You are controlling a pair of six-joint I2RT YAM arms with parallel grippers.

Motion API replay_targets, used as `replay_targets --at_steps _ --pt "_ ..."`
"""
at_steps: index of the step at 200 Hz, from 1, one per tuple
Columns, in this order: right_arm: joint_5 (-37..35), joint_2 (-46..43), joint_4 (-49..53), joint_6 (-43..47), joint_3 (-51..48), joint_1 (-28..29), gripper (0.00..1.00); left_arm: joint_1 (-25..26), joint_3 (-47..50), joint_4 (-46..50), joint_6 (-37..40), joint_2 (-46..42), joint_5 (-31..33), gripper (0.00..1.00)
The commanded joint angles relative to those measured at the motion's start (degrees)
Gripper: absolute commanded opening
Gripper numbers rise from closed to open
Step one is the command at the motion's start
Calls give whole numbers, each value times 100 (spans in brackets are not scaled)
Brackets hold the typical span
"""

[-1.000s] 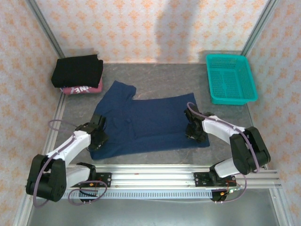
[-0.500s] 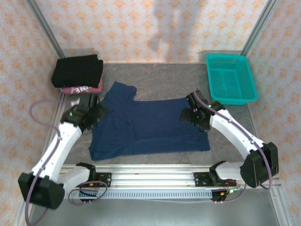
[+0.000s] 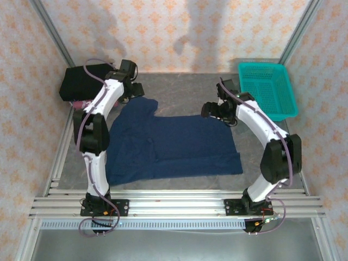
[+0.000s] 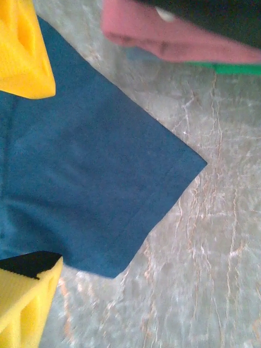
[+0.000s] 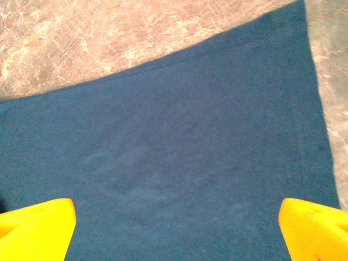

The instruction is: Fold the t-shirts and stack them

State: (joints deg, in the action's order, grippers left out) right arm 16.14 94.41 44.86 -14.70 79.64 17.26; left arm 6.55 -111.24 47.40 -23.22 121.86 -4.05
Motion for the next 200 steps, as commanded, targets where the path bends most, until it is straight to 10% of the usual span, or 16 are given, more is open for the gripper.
replay_targets --at_steps 1,54,200 --pt "171 168 -256 15 318 -47 96 -139 -1039 345 433 598 -66 73" --pt "141 627 -47 -236 587 -56 91 -324 -3109 1036 453 2417 178 65" --pt "-352 1415 386 -202 918 -355 90 -393 -3461 703 107 3501 -121 55"
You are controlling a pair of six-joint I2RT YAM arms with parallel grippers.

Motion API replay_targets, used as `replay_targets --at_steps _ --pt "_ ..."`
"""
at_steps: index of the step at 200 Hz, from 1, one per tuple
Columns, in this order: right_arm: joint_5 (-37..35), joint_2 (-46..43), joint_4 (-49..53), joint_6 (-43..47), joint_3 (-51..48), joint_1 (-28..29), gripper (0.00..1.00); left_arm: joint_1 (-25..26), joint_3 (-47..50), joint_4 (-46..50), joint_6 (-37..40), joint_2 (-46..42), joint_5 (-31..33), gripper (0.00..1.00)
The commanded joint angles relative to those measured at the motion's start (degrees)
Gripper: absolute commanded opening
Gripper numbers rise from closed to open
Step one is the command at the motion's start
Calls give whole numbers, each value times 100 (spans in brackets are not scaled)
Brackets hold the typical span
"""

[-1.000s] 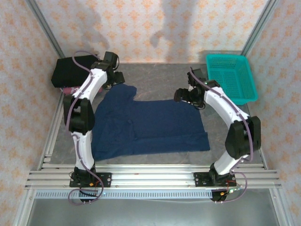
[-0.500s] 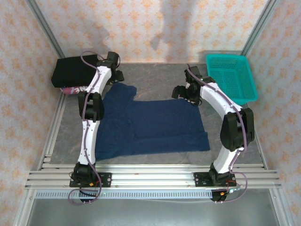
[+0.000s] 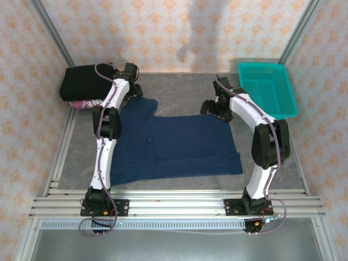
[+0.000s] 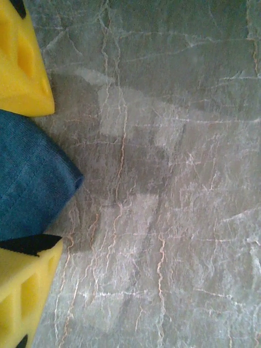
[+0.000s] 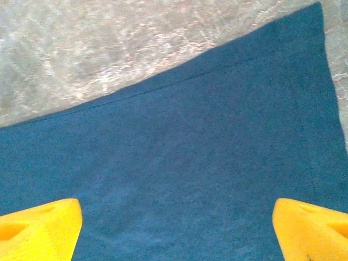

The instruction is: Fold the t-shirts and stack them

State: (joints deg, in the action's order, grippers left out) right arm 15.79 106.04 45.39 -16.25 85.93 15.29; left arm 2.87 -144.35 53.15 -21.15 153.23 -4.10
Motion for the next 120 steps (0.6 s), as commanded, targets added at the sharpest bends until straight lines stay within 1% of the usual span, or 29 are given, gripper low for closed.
replay_targets --at_steps 1,15,38,54,68,79,100,120 --pt "-324 260 345 -50 295 -162 90 -29 -161 140 -105 365 -117 55" --pt "-491 452 493 -176 439 -264 89 -31 -170 204 -126 365 -121 50" --pt "-750 763 653 -338 696 -399 87 -33 -165 339 -113 393 -305 33" --pt "-905 1015 770 -340 950 -418 84 -39 -99 432 -109 350 -364 17" --pt "-1096 1251 861 -341 1192 -413 81 -41 124 421 -75 184 -356 8" --pt "-1332 1391 918 -374 1362 -417 80 -71 481 255 -80 -33 -307 0" --pt "-1597 1647 858 -411 1549 -420 77 -179 1045 -24 -171 -404 -371 0" --pt "-1790 1962 865 -509 1766 -437 73 -203 1294 -183 -144 -614 -494 0"
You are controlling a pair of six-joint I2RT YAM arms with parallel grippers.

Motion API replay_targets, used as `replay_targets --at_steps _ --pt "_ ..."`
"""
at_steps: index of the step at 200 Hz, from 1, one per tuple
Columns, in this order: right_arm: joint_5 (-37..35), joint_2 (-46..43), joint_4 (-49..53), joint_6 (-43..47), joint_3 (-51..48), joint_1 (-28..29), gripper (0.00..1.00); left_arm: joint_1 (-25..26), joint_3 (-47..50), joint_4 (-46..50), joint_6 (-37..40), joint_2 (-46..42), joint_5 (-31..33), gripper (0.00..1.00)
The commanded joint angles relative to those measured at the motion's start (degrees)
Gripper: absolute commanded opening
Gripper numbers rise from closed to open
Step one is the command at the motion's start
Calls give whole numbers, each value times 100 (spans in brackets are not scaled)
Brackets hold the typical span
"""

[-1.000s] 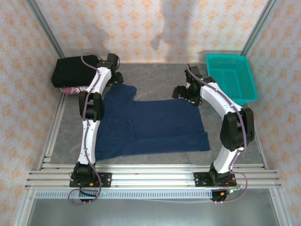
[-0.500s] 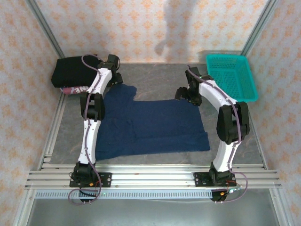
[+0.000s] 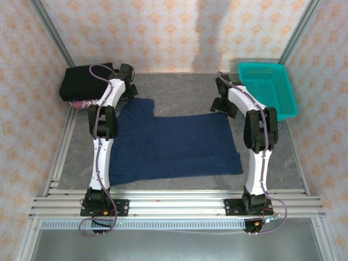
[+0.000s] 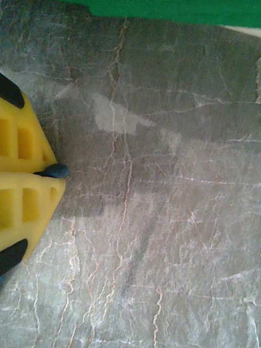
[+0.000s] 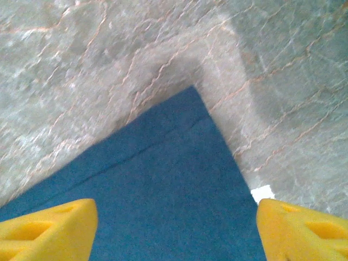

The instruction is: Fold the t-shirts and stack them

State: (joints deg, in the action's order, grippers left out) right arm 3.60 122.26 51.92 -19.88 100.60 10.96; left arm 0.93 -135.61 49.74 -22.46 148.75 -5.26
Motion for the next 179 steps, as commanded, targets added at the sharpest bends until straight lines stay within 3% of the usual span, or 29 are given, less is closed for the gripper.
replay_targets --at_steps 1,61,135,179 --pt "-570 359 208 -151 310 -5 72 -11 425 150 -13 -173 -379 0" --pt "-642 983 -155 -450 760 -41 62 46 942 -119 5 -723 -561 0" --pt "-697 1142 -374 -574 778 -112 54 57 1244 -88 114 -1229 -608 0" --pt "-721 1292 -314 -534 822 -121 32 68 1248 -85 114 -1319 -615 0"
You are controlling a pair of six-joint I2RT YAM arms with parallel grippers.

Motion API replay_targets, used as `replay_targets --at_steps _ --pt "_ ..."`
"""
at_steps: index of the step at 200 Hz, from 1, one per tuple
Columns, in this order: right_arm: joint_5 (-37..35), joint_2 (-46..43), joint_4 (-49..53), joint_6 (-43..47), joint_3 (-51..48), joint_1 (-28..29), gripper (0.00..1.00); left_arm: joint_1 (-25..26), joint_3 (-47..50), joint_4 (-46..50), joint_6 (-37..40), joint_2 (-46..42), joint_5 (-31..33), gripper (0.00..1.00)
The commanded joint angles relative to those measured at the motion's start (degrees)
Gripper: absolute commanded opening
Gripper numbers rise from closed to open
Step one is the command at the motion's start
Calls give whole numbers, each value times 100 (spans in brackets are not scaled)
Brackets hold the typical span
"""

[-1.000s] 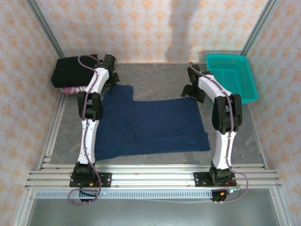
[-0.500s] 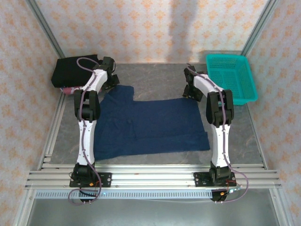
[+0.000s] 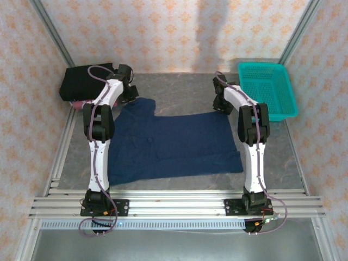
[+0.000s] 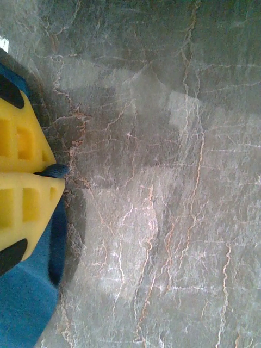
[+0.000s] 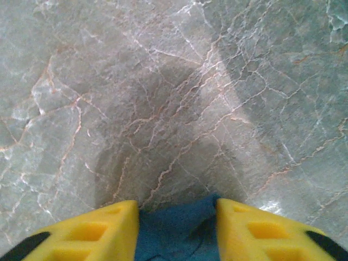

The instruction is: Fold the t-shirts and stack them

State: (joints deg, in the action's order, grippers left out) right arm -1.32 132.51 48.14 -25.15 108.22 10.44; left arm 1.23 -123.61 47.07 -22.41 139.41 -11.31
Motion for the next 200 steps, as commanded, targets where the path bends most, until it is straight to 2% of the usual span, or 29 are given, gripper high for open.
replay_targets --at_steps 1,22,46,84,148,200 --pt "-229 267 64 -8 59 -68 31 41 43 181 112 -392 -10 0" --pt "-220 229 -30 12 20 -87 13 52 84 183 123 -498 -18 0" --pt "-204 6 -264 53 -120 -86 0 54 186 184 123 -724 -12 0" --pt "-79 -574 -576 231 -488 -86 0 77 706 -20 132 -1316 -71 0" --pt "-95 -1341 -719 610 -1065 -86 0 94 2106 -329 185 -2469 85 0" --pt "-111 -1967 -835 884 -1704 -86 0 218 3073 -583 84 -3437 -93 0"
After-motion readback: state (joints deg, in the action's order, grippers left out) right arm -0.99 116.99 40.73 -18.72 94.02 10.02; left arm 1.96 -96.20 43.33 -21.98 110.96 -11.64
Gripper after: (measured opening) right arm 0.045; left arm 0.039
